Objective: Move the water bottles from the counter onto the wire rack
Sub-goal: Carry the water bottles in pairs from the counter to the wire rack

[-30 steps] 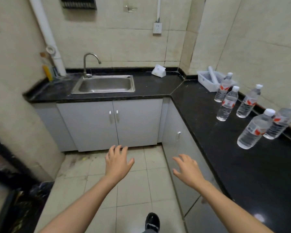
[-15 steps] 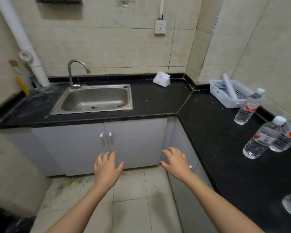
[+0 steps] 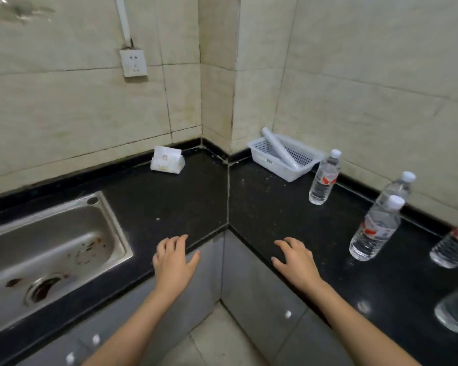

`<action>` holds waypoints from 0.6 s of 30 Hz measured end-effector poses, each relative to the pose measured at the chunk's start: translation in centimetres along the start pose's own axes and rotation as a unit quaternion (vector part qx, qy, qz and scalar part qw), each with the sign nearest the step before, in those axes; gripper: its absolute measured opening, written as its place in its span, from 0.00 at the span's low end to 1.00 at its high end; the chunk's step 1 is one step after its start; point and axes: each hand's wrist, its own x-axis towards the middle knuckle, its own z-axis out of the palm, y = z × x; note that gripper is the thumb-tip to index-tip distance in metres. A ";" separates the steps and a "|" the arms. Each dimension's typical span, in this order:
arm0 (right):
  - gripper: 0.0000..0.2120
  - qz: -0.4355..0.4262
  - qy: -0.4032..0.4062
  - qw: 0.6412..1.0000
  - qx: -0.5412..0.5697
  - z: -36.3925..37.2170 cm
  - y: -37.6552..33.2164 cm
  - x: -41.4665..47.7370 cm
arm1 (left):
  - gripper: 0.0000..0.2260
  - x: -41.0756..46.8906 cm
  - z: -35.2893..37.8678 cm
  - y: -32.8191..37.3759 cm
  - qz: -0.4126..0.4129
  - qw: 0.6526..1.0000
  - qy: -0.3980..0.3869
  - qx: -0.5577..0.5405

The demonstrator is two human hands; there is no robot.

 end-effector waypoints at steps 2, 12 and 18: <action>0.24 0.056 0.018 0.998 0.017 -0.4 0.8 0.3 | 0.24 3.2 0.4 1.2 0.034 0.999 -0.016 -0.007; 0.24 0.282 0.098 0.953 0.045 -2.3 10.8 -1.1 | 0.23 10.1 9.8 13.7 0.208 0.967 -0.135 -0.051; 0.21 0.363 0.202 0.898 0.146 -2.8 15.8 1.6 | 0.23 13.5 13.7 21.5 0.266 0.949 -0.157 -0.064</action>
